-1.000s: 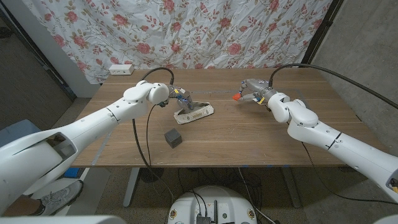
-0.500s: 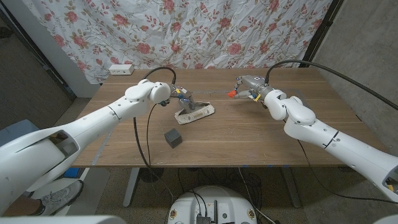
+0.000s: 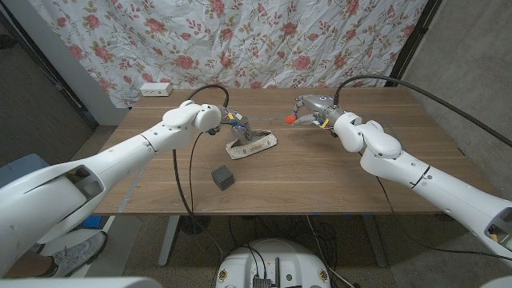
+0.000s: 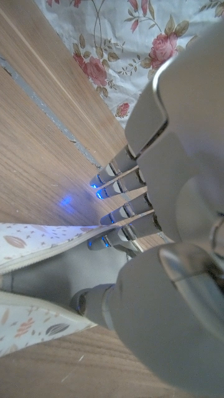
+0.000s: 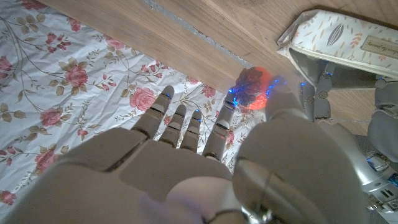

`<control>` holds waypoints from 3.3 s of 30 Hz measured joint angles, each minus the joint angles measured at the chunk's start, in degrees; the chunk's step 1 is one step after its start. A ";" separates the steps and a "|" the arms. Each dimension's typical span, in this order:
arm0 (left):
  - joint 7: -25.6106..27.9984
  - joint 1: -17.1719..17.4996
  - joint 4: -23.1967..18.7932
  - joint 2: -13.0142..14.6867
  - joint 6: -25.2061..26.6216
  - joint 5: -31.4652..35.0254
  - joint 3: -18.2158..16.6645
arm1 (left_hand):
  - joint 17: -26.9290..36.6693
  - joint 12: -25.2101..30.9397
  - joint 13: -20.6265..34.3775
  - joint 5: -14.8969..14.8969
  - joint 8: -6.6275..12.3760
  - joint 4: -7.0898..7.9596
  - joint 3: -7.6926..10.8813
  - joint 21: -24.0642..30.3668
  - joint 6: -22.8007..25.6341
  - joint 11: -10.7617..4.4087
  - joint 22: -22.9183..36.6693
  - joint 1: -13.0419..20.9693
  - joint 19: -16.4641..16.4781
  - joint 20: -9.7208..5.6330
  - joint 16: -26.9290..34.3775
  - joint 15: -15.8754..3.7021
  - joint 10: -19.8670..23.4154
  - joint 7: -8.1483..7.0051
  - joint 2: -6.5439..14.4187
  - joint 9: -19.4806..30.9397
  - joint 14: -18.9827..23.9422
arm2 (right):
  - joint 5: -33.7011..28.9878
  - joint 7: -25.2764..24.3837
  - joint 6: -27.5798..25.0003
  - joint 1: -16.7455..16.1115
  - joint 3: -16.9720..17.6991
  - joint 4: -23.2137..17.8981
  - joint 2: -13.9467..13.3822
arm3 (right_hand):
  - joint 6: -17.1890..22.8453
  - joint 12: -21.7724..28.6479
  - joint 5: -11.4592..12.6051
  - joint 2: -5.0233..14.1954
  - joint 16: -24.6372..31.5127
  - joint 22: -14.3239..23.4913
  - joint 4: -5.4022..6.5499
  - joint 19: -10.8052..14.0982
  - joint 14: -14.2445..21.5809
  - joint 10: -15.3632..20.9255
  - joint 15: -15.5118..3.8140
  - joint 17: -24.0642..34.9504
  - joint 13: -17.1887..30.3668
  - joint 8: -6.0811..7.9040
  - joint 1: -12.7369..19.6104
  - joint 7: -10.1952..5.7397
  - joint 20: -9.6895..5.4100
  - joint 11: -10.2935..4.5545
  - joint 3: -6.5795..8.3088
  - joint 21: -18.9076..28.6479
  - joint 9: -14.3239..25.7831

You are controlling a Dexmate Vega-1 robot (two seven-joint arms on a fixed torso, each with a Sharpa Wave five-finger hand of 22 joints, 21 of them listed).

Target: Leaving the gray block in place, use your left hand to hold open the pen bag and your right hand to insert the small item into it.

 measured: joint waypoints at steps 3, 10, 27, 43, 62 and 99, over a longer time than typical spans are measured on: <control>0.14 -0.07 0.12 -0.11 -0.26 0.21 0.05 | 0.00 0.00 0.00 0.00 0.00 0.00 0.00 0.00 0.00 0.00 0.00 0.00 0.00 0.00 0.00 0.00 0.00 0.00 0.00 0.00 0.00 | 0.06 0.04 0.51 0.36 -0.27 0.44 0.44 | 0.00 0.00 0.00 -0.45 0.00 0.00 0.00 0.00 0.00 0.00 0.00 0.00 0.00 0.00 0.45 0.00 0.00 0.00 0.00 0.00 0.02; 0.40 -0.49 0.76 -0.55 -0.81 0.43 0.26 | 0.00 0.00 0.00 0.00 0.00 0.00 0.01 0.00 -0.31 0.00 0.00 0.00 0.00 0.00 0.00 0.00 0.00 0.31 0.00 0.00 0.00 | 0.41 0.09 2.40 1.14 -0.87 1.51 1.43 | 0.00 0.00 0.00 -0.45 0.00 0.00 0.00 0.00 0.00 0.00 0.00 0.00 0.00 -0.01 0.45 0.00 0.00 0.00 0.00 0.00 0.03; 0.74 -0.79 1.18 -0.95 -1.61 0.74 0.50 | 0.00 0.00 0.00 0.00 0.00 -0.24 -0.23 0.00 -0.31 0.00 0.01 -0.23 -0.42 0.21 0.00 0.00 0.00 0.31 0.24 0.00 0.00 | 0.10 0.19 5.84 3.28 -3.01 4.60 3.80 | 0.00 0.00 -0.17 -0.44 0.01 0.00 0.00 0.00 0.00 0.00 0.00 0.01 0.00 -0.21 0.46 0.00 0.00 0.00 0.00 0.00 0.04; 0.55 -0.32 0.17 -0.73 -1.47 0.98 0.44 | 0.00 0.00 0.00 0.00 0.00 -0.24 -0.23 0.00 -0.31 -0.01 0.01 -0.56 -0.41 0.21 0.00 0.00 -0.41 0.31 -0.06 0.00 0.00 | -0.16 0.34 8.05 4.65 -4.81 7.09 6.15 | 0.00 0.00 -0.22 -0.04 0.01 0.00 0.00 0.00 0.11 0.11 0.10 0.02 0.00 0.00 0.86 0.00 0.00 -0.11 0.00 0.00 -0.01; 0.59 -0.16 0.09 -1.00 -1.44 1.50 0.39 | 0.00 0.00 0.01 0.00 0.23 -0.24 -0.23 0.00 -0.35 -0.01 0.01 -0.76 -0.93 0.31 0.00 0.00 -0.40 0.35 0.15 0.01 0.00 | -0.11 0.41 9.46 6.37 -6.90 10.13 8.42 | 0.00 0.00 -0.18 -0.44 0.01 0.00 0.00 0.01 0.11 0.43 0.10 0.15 0.00 -0.17 1.21 0.00 -0.01 0.21 0.00 0.00 0.03; 1.25 0.26 0.48 -1.17 -1.16 1.31 0.51 | 0.00 0.00 0.01 0.00 0.23 -0.47 0.00 0.00 -0.61 -0.01 0.01 -1.29 -0.92 0.31 0.00 0.00 -0.40 0.61 0.69 0.01 0.00 | -1.28 0.51 12.06 9.70 -10.59 15.65 11.73 | 0.00 0.00 -0.21 -0.45 0.02 0.00 0.17 0.42 0.42 0.83 0.39 0.15 0.00 -0.01 1.20 0.00 0.40 -0.20 -0.17 0.01 -0.01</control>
